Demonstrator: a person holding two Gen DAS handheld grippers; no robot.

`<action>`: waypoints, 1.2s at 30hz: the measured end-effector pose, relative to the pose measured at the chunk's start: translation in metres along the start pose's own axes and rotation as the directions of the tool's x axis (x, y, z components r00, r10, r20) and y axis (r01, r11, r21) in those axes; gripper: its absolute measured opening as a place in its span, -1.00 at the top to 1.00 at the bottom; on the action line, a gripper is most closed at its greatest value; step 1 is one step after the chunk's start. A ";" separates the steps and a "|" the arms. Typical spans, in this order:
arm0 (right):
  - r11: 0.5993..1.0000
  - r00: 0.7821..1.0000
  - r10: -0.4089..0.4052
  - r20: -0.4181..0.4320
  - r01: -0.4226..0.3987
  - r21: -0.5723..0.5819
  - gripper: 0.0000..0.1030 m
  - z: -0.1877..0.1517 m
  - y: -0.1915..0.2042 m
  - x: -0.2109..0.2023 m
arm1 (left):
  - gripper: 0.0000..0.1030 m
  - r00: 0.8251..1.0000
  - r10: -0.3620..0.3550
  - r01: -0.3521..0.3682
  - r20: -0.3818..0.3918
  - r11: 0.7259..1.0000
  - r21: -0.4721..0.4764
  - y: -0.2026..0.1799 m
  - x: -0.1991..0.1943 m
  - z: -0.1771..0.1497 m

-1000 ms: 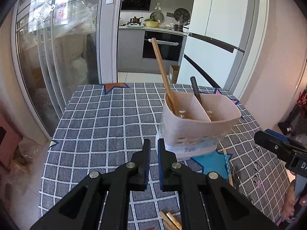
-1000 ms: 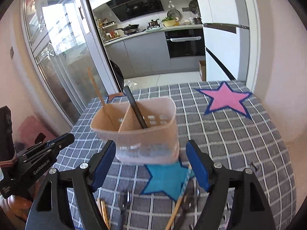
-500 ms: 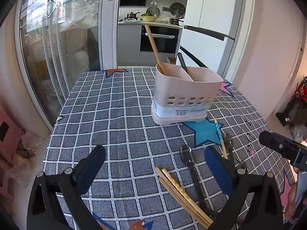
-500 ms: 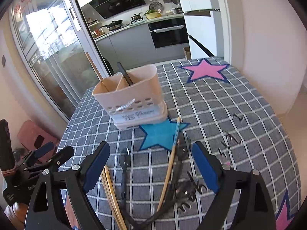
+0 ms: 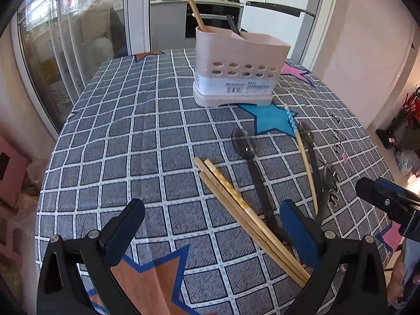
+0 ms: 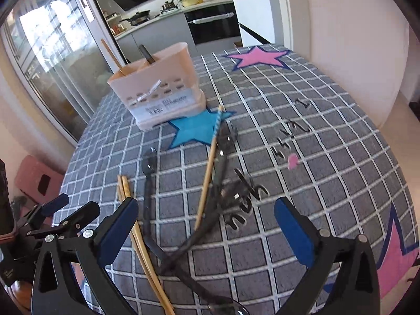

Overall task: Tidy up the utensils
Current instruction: 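Move the left tool back over the utensils toward the black spoon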

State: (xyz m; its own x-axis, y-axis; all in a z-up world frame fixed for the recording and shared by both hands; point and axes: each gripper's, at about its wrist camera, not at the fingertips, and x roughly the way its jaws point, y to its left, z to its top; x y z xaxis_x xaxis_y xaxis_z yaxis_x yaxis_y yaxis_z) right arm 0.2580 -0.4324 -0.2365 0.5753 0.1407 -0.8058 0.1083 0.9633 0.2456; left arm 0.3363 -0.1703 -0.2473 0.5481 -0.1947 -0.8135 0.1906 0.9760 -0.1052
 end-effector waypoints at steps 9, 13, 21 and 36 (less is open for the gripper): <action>0.999 0.994 -0.040 -0.104 0.042 0.019 -1.00 -0.015 -0.007 0.012 | -1.00 0.996 0.003 -0.009 -0.094 0.998 -0.069 0.012 0.013 -0.020; 0.998 0.988 -0.056 -0.143 0.056 -0.002 -1.00 -0.017 -0.002 0.019 | -1.00 0.992 0.013 -0.026 -0.129 0.995 -0.095 0.018 0.019 -0.022; 0.996 0.979 -0.065 -0.192 0.075 0.045 -1.00 -0.021 -0.005 0.028 | -1.00 0.980 -0.002 -0.020 -0.198 0.994 -0.111 0.016 0.032 -0.026; 0.988 0.973 -0.120 -0.199 0.137 0.073 -1.00 -0.020 -0.020 0.029 | -1.00 0.974 0.061 -0.074 -0.219 0.996 -0.053 0.000 0.049 -0.016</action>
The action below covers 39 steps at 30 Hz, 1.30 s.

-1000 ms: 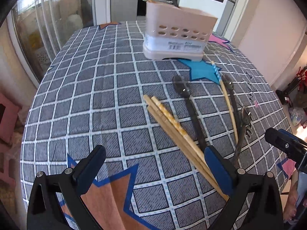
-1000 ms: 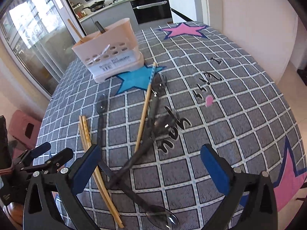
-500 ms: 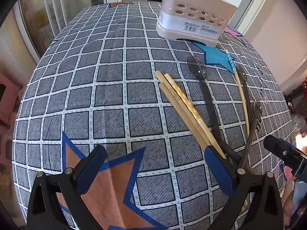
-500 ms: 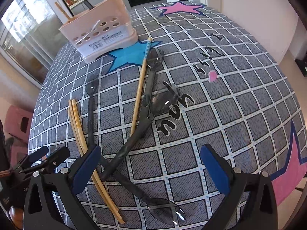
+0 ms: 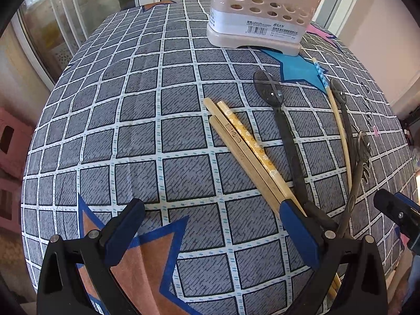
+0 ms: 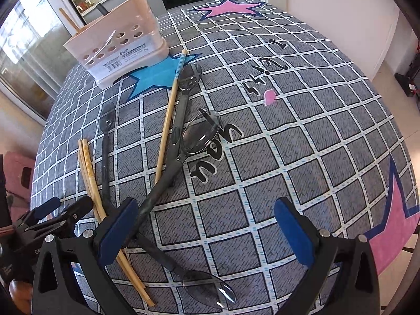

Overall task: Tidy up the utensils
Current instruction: 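Move the left tool back over the utensils toward the black spoon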

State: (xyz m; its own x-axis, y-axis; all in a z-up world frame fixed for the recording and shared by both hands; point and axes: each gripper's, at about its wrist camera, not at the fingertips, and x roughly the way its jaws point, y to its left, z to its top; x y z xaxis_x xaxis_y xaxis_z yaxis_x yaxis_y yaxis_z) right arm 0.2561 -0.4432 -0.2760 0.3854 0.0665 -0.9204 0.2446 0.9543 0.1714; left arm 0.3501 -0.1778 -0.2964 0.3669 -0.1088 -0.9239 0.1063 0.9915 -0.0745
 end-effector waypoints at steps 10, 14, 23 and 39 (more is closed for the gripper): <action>0.999 0.999 -0.039 -0.037 0.040 0.015 -0.28 0.016 0.015 0.019 | -1.00 1.000 0.007 -0.007 0.008 1.000 -0.002 0.006 0.001 0.003; 1.000 0.999 -0.011 -0.043 0.011 -0.007 -0.03 0.017 0.017 0.019 | -1.00 1.000 0.023 -0.023 -0.003 1.000 -0.005 0.012 0.000 0.006; 0.997 0.999 -0.022 -0.048 0.026 0.071 -0.03 0.022 -0.026 0.010 | -1.00 0.997 -0.037 0.031 0.073 0.996 0.081 -0.009 -0.025 0.038; 0.986 0.986 -0.040 -0.161 0.065 0.153 0.54 0.049 0.004 0.031 | -1.00 0.996 -0.082 0.077 0.023 0.980 0.181 -0.047 -0.001 0.066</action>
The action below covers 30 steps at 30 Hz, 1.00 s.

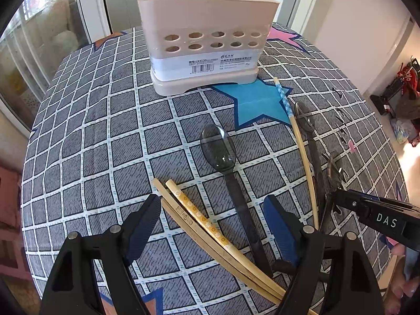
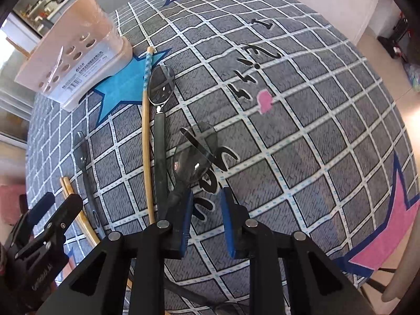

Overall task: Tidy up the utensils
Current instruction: 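Move the left tool back over the utensils toward the black spoon, then close the left tool on the black spoon handle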

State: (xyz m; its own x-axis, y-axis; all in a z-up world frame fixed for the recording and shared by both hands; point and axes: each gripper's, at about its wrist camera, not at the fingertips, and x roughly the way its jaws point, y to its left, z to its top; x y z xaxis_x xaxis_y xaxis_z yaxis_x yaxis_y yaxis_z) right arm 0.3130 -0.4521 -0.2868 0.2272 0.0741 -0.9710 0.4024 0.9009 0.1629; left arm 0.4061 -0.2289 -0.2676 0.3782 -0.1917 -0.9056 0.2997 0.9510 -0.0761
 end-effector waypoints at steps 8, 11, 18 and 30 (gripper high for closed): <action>1.000 1.000 -0.007 -0.011 0.008 0.006 0.53 0.017 0.016 0.006 | -1.00 1.000 -0.016 0.016 -0.024 0.999 -0.031 0.003 0.012 0.011; 0.998 0.999 -0.038 0.008 0.038 -0.059 0.53 0.022 0.027 0.009 | -1.00 0.999 -0.014 0.013 -0.031 1.000 -0.023 0.000 0.016 0.012; 0.997 0.998 -0.068 0.016 0.068 -0.029 0.53 0.035 -0.008 0.004 | -0.89 0.998 -0.022 0.021 -0.058 1.000 -0.019 -0.003 0.023 0.015; 0.979 0.986 0.144 -0.080 -0.130 0.158 0.19 0.058 0.013 0.016 | -0.89 0.997 0.005 -0.007 -0.082 1.000 -0.023 -0.007 0.030 0.025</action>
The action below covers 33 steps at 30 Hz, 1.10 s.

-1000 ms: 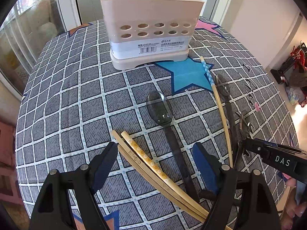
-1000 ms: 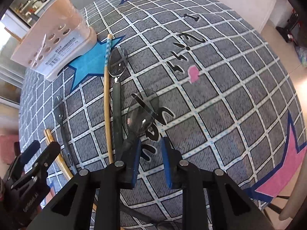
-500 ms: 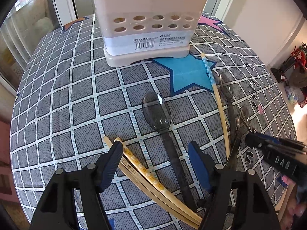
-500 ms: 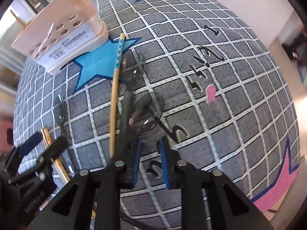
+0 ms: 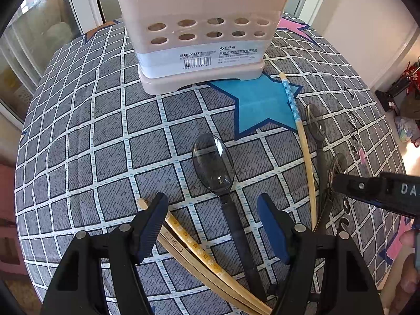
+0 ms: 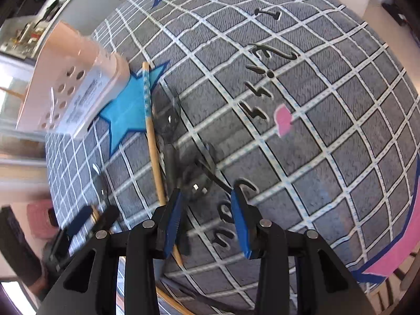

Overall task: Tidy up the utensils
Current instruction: 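Close the left tool on the black spoon handle, then lift the black spoon with the left tool toward the pink caddy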

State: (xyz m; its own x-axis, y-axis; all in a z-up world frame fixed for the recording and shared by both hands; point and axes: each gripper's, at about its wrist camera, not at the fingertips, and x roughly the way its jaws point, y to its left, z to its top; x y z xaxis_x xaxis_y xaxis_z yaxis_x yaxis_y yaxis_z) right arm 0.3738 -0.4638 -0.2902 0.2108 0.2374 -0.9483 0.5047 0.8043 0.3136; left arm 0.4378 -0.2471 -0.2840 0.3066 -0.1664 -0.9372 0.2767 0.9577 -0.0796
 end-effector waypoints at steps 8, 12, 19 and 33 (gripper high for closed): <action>0.999 0.999 -0.021 0.046 0.023 -0.033 0.34 -0.011 -0.002 0.005 | -0.89 1.000 0.022 -0.022 -0.005 1.000 0.010 -0.002 0.002 0.000; 0.996 0.995 0.087 0.056 -0.086 -0.008 0.35 -0.011 -0.024 0.001 | -0.89 1.000 0.022 -0.022 -0.009 1.000 0.012 0.001 0.002 -0.001; 0.976 0.970 0.219 0.101 -0.217 -0.033 0.35 -0.018 -0.050 -0.012 | -0.89 0.999 0.037 -0.037 -0.034 0.999 0.010 -0.002 0.000 -0.004; 0.952 0.936 0.297 0.187 -0.275 -0.133 0.35 -0.029 -0.070 -0.055 | 0.14 0.996 -0.036 0.035 -0.079 0.999 -0.016 -0.016 0.008 0.008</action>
State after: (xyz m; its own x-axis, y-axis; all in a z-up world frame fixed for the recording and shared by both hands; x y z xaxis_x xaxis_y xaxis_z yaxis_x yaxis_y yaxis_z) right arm 0.3024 -0.5170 -0.2613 0.5040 0.3591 -0.7855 0.3111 0.7730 0.5530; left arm 0.4431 -0.2661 -0.2872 0.2240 -0.1817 -0.9575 0.2726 0.9549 -0.1174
